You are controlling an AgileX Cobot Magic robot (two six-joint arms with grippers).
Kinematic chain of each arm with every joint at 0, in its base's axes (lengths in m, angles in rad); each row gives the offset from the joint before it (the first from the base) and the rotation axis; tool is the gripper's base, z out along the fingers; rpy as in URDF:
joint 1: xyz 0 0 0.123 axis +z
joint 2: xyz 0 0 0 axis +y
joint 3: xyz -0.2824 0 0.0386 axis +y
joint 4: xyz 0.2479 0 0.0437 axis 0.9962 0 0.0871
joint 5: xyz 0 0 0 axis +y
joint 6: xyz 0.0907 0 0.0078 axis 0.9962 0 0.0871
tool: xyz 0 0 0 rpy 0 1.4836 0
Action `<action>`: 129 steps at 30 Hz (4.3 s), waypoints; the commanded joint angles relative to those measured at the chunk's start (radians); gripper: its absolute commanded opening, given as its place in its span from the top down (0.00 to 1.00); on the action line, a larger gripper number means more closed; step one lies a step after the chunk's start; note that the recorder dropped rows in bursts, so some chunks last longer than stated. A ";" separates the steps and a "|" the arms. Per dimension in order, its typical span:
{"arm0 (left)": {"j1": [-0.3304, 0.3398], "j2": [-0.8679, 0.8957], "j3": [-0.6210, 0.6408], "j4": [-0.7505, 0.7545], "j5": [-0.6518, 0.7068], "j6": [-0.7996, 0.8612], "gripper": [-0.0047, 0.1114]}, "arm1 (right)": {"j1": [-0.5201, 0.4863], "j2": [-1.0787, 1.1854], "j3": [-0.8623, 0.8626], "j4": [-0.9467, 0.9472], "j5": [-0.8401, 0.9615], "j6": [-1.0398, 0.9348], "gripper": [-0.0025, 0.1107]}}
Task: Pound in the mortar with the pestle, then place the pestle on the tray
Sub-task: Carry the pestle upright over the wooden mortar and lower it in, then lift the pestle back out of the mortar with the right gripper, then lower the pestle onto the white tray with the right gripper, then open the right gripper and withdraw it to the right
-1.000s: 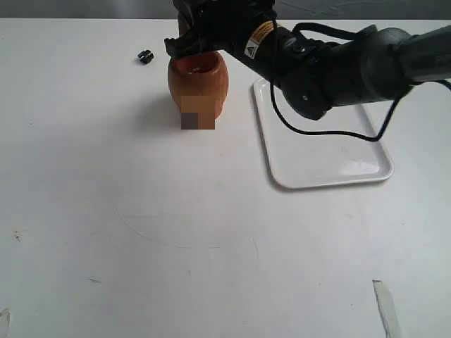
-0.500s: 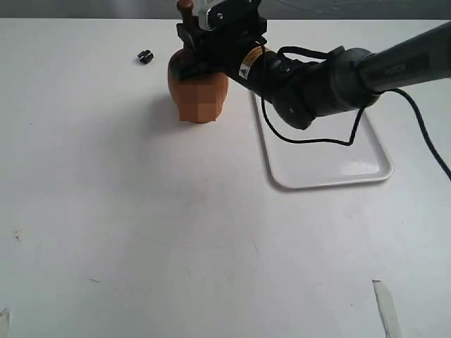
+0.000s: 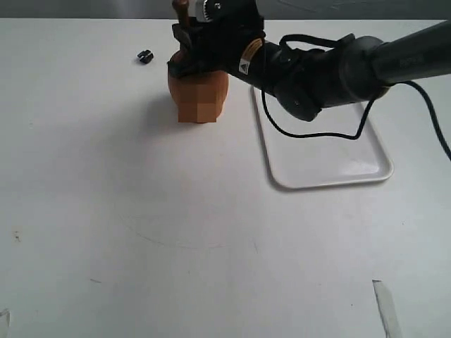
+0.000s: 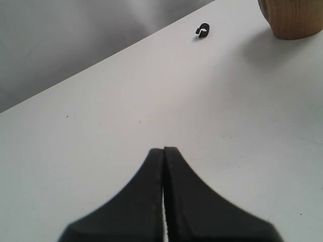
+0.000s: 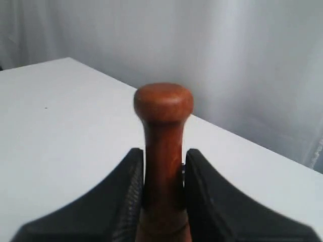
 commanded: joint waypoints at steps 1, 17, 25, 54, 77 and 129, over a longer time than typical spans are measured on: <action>-0.008 -0.001 0.001 -0.007 -0.003 -0.008 0.96 | 0.000 0.021 0.012 -0.035 0.045 -0.001 0.98; -0.008 -0.001 0.001 -0.007 -0.003 -0.008 0.96 | 0.000 -0.106 0.012 -0.041 0.062 0.009 0.98; -0.008 -0.001 0.001 -0.007 -0.003 -0.008 0.96 | 0.000 0.047 0.012 -0.043 0.054 0.021 0.98; -0.008 -0.001 0.001 -0.007 -0.003 -0.008 0.96 | 0.000 -0.031 0.012 -0.008 0.023 -0.048 0.98; -0.008 -0.001 0.001 -0.007 -0.003 -0.008 0.96 | -0.068 -0.698 0.222 0.196 1.003 -0.191 0.98; -0.008 -0.001 0.001 -0.007 -0.003 -0.008 0.96 | -0.241 -0.602 0.396 0.353 0.584 -0.200 0.13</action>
